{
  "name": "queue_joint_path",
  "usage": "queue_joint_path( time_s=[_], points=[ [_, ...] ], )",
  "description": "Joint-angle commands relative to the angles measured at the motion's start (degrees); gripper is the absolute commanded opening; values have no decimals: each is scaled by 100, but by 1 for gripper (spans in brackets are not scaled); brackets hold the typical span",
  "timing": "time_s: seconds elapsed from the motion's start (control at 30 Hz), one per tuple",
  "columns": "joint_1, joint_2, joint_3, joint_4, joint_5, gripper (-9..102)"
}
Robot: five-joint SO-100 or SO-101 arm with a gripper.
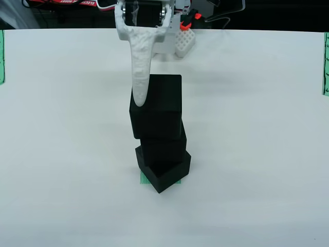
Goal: Stack 3 Blocks on the chosen place.
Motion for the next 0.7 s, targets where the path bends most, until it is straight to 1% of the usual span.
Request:
queue_joint_path(
  time_s=[0.0,0.13,0.2,0.3,0.37,0.53,0.67],
  points=[
    [105,650,70,-220,35,30],
    [123,1354,272,-360,35,19],
    [123,1652,325,-360,35,12],
    [149,2127,598,-431,35,6],
    [176,2470,923,-580,35,0],
    [272,3445,2268,-1310,35,0],
    [272,4491,3797,-2373,44,0]
  ],
)
